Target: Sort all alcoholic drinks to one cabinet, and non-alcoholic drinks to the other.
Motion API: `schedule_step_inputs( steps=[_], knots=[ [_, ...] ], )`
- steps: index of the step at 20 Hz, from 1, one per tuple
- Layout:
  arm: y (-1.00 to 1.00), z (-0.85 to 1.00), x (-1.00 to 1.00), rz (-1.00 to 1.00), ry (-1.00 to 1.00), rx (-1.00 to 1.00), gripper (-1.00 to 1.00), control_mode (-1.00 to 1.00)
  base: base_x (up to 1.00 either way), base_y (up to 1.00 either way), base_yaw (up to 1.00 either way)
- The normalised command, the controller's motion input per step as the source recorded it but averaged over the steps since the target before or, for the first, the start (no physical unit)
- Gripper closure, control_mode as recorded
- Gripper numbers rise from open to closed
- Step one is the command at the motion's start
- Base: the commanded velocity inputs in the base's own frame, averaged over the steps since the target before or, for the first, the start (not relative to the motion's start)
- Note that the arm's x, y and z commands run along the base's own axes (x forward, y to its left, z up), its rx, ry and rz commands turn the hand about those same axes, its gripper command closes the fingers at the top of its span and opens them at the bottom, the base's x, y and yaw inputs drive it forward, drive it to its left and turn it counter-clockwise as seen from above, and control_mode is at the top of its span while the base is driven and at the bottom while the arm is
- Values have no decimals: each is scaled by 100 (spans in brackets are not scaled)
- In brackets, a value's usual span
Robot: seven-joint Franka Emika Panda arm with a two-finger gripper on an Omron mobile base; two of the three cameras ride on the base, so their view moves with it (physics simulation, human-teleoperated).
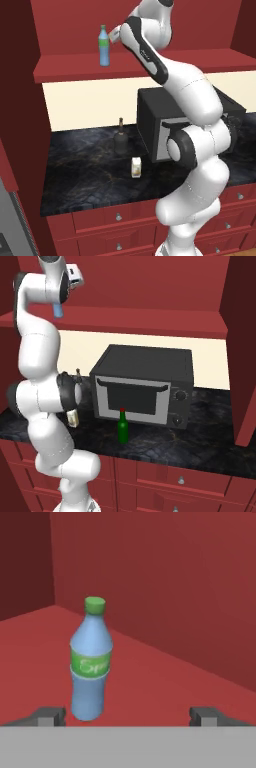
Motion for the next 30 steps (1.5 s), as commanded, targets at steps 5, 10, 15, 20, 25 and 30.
schedule_step_inputs(
  steps=[5,10,15,20,25,30],
  knots=[
    [-54,-45,-82,-6,0,3,-100,-100,0,0,0],
    [-49,-41,-100,-6,-4,4,-100,-100,0,0,0],
    [-28,-22,-100,-8,-3,4,-100,-100,0,0,0],
    [0,-23,-100,-14,1,0,-100,-100,0,0,0],
    [0,-43,-82,-21,17,0,-100,-100,0,0,0],
    [8,-71,-48,-23,15,0,-100,-100,0,0,0]
  ],
)
